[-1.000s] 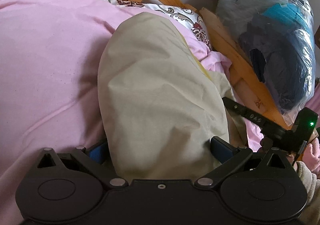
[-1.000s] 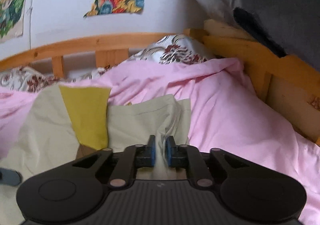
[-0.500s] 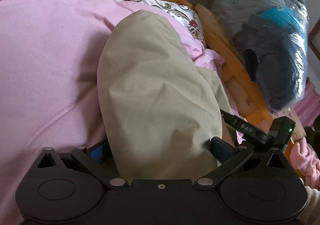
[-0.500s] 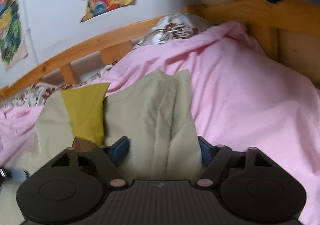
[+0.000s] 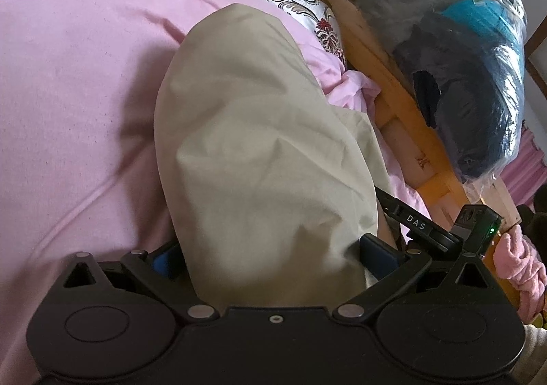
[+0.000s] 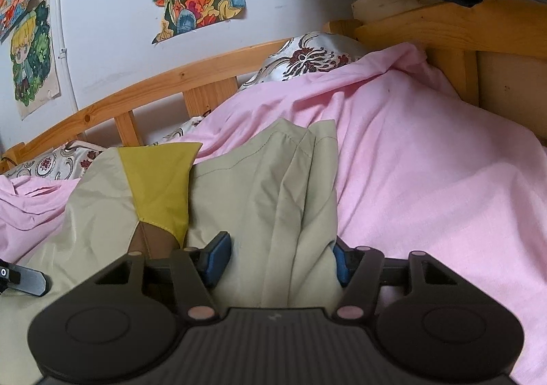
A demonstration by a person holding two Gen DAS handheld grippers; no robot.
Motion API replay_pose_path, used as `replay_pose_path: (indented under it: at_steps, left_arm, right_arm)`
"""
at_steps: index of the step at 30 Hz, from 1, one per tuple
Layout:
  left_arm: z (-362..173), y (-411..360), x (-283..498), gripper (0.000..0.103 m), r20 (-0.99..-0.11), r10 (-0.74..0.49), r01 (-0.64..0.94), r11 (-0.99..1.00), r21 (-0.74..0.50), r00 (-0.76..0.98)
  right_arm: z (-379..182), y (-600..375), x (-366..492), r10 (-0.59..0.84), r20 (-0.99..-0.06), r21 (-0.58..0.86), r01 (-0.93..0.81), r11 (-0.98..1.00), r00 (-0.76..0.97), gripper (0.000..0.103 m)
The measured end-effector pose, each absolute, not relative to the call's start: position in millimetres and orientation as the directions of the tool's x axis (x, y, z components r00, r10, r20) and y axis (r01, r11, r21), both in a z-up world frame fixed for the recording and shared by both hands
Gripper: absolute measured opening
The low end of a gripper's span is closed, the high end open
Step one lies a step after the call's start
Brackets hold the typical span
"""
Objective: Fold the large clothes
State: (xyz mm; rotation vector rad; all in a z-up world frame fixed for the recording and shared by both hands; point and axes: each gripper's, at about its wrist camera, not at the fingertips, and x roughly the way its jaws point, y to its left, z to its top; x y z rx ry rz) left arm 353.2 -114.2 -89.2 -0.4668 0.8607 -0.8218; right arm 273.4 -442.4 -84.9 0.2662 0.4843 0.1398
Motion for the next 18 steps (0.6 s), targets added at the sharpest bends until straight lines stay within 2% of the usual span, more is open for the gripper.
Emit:
replay_pose_path:
  at_steps: [5, 8, 10, 12, 13, 14, 18]
  left_arm:
    - [-79, -126, 352, 0.097, -0.538, -0.736, 0.401, 0.676, -0.619, 0.411]
    - [-72, -131, 349, 0.092, -0.56, -0.711, 0.403, 0.703, -0.586, 0.425]
    - [-66, -132, 348, 0.085, -0.568, -0.704, 0.409, 0.71, -0.573, 0.426]
    - [-61, -132, 346, 0.08, -0.571, -0.702, 0.418, 0.712, -0.564, 0.425]
    - [-59, -133, 345, 0.077, -0.572, -0.7, 0.421, 0.714, -0.56, 0.426]
    - [-56, -134, 344, 0.075, -0.574, -0.698, 0.422, 0.716, -0.556, 0.429]
    - [-49, -129, 339, 0.064, -0.556, -0.711, 0.424, 0.703, -0.571, 0.43]
  right_arm:
    - [-85, -441, 275, 0.186, -0.449, 0.273, -0.064, 0.96, 0.874, 0.064]
    - [-84, -439, 276, 0.177, -0.461, 0.263, -0.057, 0.963, 0.87, 0.062]
    - [-80, -434, 276, 0.165, -0.473, 0.241, -0.053, 0.969, 0.866, 0.055]
    - [-75, -426, 274, 0.149, -0.482, 0.21, -0.051, 0.976, 0.863, 0.037]
    - [-71, -423, 272, 0.139, -0.486, 0.202, -0.044, 0.978, 0.862, 0.032]
    - [-67, -421, 271, 0.14, -0.491, 0.204, -0.043, 0.978, 0.86, 0.019]
    - [-50, -401, 266, 0.121, -0.505, 0.162, -0.044, 0.986, 0.855, 0.01]
